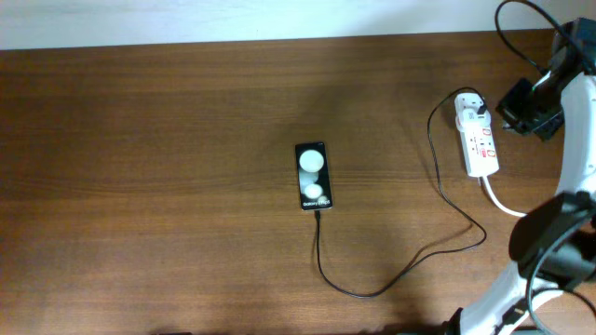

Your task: Plug charger to phone and switch on socket

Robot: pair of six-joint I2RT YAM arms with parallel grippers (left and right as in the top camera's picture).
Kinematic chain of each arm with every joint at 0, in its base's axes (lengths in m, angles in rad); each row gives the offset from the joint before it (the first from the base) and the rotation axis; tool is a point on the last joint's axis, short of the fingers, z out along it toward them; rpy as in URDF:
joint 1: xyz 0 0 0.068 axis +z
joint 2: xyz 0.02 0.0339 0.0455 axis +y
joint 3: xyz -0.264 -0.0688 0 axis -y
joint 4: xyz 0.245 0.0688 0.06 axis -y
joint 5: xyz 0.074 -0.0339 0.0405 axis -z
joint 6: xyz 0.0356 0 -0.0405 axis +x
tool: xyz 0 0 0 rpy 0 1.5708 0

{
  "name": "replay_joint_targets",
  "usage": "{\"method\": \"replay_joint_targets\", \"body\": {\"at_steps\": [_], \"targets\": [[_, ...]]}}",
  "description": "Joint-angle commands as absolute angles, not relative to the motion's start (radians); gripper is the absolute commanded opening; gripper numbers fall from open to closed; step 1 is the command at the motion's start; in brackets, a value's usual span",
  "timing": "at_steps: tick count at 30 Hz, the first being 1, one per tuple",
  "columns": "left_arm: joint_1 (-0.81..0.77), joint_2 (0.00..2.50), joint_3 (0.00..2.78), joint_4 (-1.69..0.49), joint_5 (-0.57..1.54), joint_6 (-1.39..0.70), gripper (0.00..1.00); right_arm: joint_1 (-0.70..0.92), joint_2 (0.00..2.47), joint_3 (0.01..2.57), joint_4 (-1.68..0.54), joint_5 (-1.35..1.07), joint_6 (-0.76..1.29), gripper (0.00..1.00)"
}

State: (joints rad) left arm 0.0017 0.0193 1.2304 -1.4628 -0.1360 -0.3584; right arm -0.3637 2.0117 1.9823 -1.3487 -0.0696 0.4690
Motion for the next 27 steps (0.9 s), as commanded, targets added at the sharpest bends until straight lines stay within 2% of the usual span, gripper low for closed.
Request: {"method": "replay_joint_targets", "body": {"at_steps": [1, 11, 27], "targets": [[0.006, 0.007, 1.236, -1.460, -0.147, -0.351, 0.99, -0.403, 2.143, 2.028, -1.320, -0.078, 0.492, 0.04], [0.006, 0.007, 1.236, -1.459, -0.147, -0.351, 0.99, -0.405, 2.302, 2.027, -1.165, -0.101, 0.517, 0.04], [0.006, 0.007, 1.236, -1.459, -0.147, -0.351, 0.99, -0.361, 2.344, 2.027, -1.056, -0.096, 0.518, 0.04]]}}
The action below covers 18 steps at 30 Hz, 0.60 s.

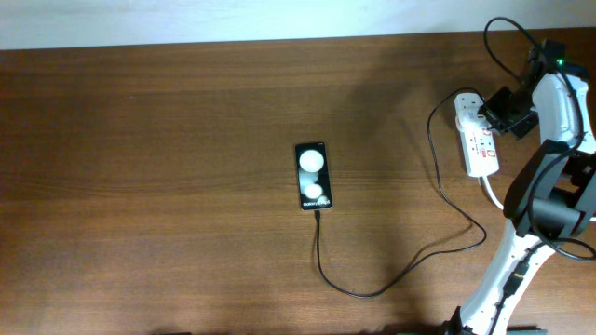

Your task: Plug charger to phone and switch on socket

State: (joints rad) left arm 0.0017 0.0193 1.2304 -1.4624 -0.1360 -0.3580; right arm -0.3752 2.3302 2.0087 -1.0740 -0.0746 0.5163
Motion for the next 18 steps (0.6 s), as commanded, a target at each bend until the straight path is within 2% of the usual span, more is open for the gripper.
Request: {"method": "replay_joint_targets", "body": {"at_steps": [1, 11, 18], "targets": [[0.006, 0.007, 1.236, -1.459, -0.147, -0.351, 0.99, -0.360, 2.347, 2.027, -1.057, -0.097, 0.518, 0.04], [0.006, 0.007, 1.236, -1.459, -0.147, -0.351, 0.99, -0.276, 2.416, 2.019, -1.114, -0.092, 0.452, 0.04], [0.006, 0.007, 1.236, -1.460, -0.147, -0.351, 0.99, -0.380, 2.358, 2.019, -1.301, -0.013, 0.456, 0.04]]}}
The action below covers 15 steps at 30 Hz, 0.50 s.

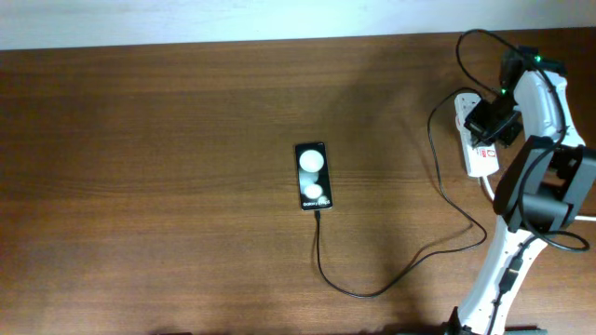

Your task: Plug charger to phone and switch on socket

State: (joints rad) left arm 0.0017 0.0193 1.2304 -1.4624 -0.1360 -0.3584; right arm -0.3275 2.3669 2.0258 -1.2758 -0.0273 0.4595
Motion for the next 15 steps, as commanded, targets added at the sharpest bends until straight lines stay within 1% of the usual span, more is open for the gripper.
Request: {"method": "replay_joint_targets", "body": {"at_steps": [1, 3, 8, 11, 15], "targets": [[0.006, 0.007, 1.236, -1.460, -0.147, -0.351, 0.99, -0.398, 2.322, 2.019, -1.322, 0.005, 0.481, 0.04], [0.006, 0.007, 1.236, -1.460, -0.147, -0.351, 0.99, -0.413, 2.230, 2.019, -1.354, 0.062, 0.514, 0.04], [0.006, 0.007, 1.236, -1.461, -0.147, -0.350, 0.99, -0.349, 1.888, 2.019, -1.415, 0.000, 0.505, 0.04], [0.006, 0.007, 1.236, -1.461, -0.147, -0.350, 0.99, -0.192, 1.679, 2.019, -1.453, 0.001, 0.471, 0.04], [0.006, 0.007, 1.236, -1.461, -0.147, -0.350, 0.99, 0.041, 1.561, 2.019, -1.553, 0.025, 0.442, 0.04]]}}
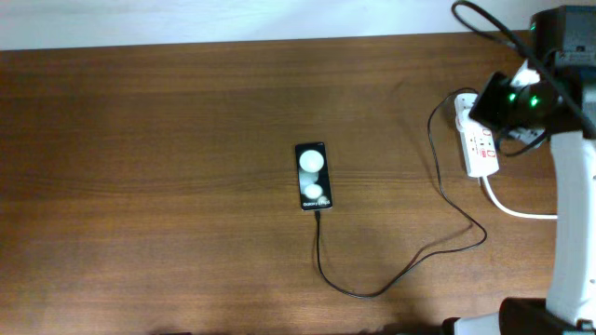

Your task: Plug charger to phone and switch on socket

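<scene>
A black phone [313, 176] lies flat mid-table with its screen lit. A black charger cable [372, 292] leaves the phone's bottom end, loops toward the front and runs up to the plug [466, 97] at the far end of the white power strip [481, 154]. The strip shows a red mark [486, 151]; whether its switch is on cannot be told. My right gripper [495, 108] hangs over the strip's far right corner, its wrist showing green lights. Its fingers are hidden beneath the wrist. The left gripper is out of view.
The strip's white mains lead [517, 209] runs off toward the right edge. My right arm's white link [573, 223] stands along the right side. The brown wooden table [149, 186] ends at a pale wall at the back.
My right arm now looms larger and sits further right, with its wrist over the strip's far right corner instead of across the strip's upper half. Phone, cable and strip lie as before.
At first my right gripper was just right of the strip, apart from it. Then it was at the strip's far right edge, then across the strip's upper half. Now the wrist sits over the far right corner. The cable stayed in the phone throughout.
</scene>
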Robot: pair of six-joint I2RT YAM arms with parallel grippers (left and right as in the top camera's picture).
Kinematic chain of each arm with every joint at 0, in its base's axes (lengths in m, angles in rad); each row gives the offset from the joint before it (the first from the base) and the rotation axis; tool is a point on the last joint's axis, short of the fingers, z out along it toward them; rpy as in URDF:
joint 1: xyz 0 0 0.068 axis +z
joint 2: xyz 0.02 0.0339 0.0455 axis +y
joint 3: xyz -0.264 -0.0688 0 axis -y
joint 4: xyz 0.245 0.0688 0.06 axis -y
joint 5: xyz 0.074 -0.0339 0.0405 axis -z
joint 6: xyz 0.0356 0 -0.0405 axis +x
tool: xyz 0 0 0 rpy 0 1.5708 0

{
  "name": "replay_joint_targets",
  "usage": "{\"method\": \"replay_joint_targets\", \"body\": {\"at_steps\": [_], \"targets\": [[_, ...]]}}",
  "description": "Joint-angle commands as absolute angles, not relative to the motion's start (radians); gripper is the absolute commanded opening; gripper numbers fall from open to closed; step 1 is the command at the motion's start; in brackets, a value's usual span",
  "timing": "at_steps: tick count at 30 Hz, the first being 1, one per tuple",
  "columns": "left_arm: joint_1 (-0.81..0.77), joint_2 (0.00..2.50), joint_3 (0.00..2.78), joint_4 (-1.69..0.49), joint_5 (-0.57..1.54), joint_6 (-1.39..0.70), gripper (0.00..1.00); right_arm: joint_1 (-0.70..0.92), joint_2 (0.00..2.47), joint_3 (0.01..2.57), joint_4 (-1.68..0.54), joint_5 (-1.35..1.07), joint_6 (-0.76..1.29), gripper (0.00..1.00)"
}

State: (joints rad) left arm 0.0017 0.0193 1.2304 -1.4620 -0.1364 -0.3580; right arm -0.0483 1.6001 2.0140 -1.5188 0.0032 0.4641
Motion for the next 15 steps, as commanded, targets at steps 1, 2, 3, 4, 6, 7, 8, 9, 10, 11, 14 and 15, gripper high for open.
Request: {"method": "replay_joint_targets", "body": {"at_steps": [1, 2, 3, 4, 6, 7, 8, 9, 10, 11, 14, 15], "targets": [[0.006, 0.007, 1.236, -1.461, -0.147, -0.350, 0.99, 0.067, 1.550, 2.019, -1.576, 0.025, 0.442, 0.04], [0.006, 0.007, 1.236, -1.461, -0.147, -0.350, 0.99, 0.093, 1.537, 2.019, -1.608, 0.036, 0.442, 0.04], [0.006, 0.007, 1.236, -1.460, -0.148, -0.350, 0.99, 0.113, 1.523, 2.019, -1.637, 0.039, 0.442, 0.04], [0.006, 0.007, 1.233, -1.451, -0.169, -0.350, 0.99, 0.126, 1.501, 2.019, -1.666, 0.038, 0.434, 0.04], [0.006, 0.007, 1.207, -1.448, -0.250, -0.350, 0.99, 0.132, 1.448, 2.019, -1.699, 0.038, 0.420, 0.04], [0.006, 0.007, 1.187, -1.443, -0.259, -0.350, 0.99, 0.132, 1.417, 2.017, -1.699, 0.038, 0.397, 0.04], [0.006, 0.007, 1.165, -1.424, -0.258, -0.350, 0.99, 0.132, 1.383, 2.004, -1.699, 0.035, 0.397, 0.04], [0.006, 0.007, 1.134, -1.388, -0.259, -0.350, 0.99, 0.132, 1.340, 1.983, -1.699, 0.035, 0.397, 0.04], [0.006, 0.007, 1.097, -1.335, -0.258, -0.350, 0.99, 0.132, 1.296, 1.956, -1.699, 0.035, 0.397, 0.04], [0.006, 0.007, 1.052, -1.268, -0.258, -0.350, 0.99, 0.132, 1.239, 1.909, -1.698, 0.039, 0.396, 0.04], [0.006, 0.007, 0.933, -1.127, -0.258, -0.350, 0.99, 0.132, 1.139, 1.781, -1.693, 0.078, 0.397, 0.04], [0.006, 0.007, 0.894, -1.086, -0.258, -0.350, 0.99, 0.132, 1.111, 1.735, -1.689, 0.099, 0.397, 0.04]]}}
